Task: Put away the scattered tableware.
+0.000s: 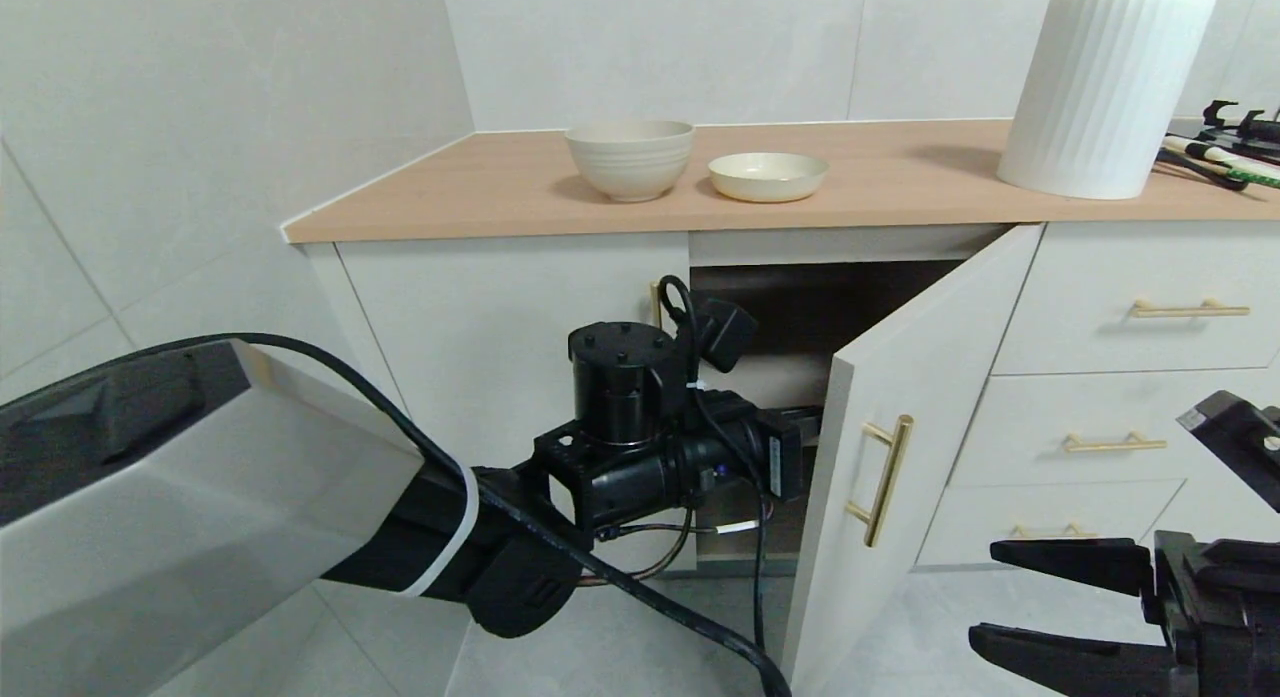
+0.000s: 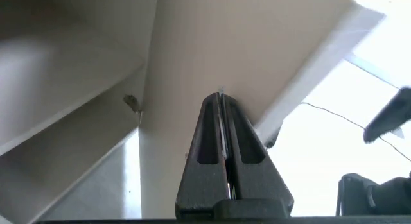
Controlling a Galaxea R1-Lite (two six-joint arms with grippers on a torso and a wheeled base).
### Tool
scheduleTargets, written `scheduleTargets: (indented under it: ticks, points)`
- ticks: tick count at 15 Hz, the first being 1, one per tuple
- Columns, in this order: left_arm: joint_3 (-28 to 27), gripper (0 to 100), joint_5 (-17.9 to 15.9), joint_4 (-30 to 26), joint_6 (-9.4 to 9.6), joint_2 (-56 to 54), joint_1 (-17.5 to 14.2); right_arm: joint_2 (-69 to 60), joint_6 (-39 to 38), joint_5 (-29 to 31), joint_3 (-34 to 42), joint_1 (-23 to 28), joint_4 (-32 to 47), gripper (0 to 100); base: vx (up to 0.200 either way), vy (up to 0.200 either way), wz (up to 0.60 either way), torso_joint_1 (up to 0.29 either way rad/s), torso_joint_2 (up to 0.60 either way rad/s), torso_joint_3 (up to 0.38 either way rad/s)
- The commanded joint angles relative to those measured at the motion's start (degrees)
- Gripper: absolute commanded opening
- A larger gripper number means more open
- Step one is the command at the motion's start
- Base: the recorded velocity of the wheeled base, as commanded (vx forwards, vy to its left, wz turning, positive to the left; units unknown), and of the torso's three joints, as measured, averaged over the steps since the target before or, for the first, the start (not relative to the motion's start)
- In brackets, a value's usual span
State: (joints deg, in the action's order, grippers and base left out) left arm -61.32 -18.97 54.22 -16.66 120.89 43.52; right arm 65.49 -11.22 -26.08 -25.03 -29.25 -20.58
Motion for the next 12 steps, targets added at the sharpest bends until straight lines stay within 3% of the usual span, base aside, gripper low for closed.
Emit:
scheduleTargets:
  ticks: [1, 4, 6, 9, 10, 12]
  points:
    - [-3.28, 0, 3.32, 0.09, -0.03, 3.30, 0.78, 0.08, 0.05, -0.03, -0.02, -0.11, -0.08, 100, 0.000, 0.000, 0.00, 0.000, 0.00, 0.000]
    - [-5.57, 0, 8.16, -1.49, -0.03, 3.82, 3.50, -0.54, 0.05, -0.20, -0.11, -0.29, 0.01, 100, 0.000, 0.000, 0.00, 0.000, 0.00, 0.000]
    - [-6.44, 0, 9.30, -1.58, -0.03, 2.77, 6.75, -2.38, -0.03, -0.56, -0.11, -0.55, 0.10, 100, 0.000, 0.000, 0.00, 0.000, 0.00, 0.000]
    - [-3.02, 0, 8.60, 2.38, -0.83, -1.54, 16.25, -9.24, -0.03, -3.37, -0.20, -4.07, 2.30, 100, 0.000, 0.000, 0.00, 0.000, 0.00, 0.000]
    - [-2.58, 0, 7.98, 3.26, -1.27, -2.15, 17.48, -12.58, -0.03, -5.92, -0.81, -5.65, 5.46, 100, 0.000, 0.000, 0.00, 0.000, 0.00, 0.000]
    - [-2.14, 0, 7.81, 3.17, -1.35, -2.24, 16.51, -15.48, -0.03, -6.97, -3.19, -6.44, 10.29, 100, 0.000, 0.000, 0.00, 0.000, 0.00, 0.000]
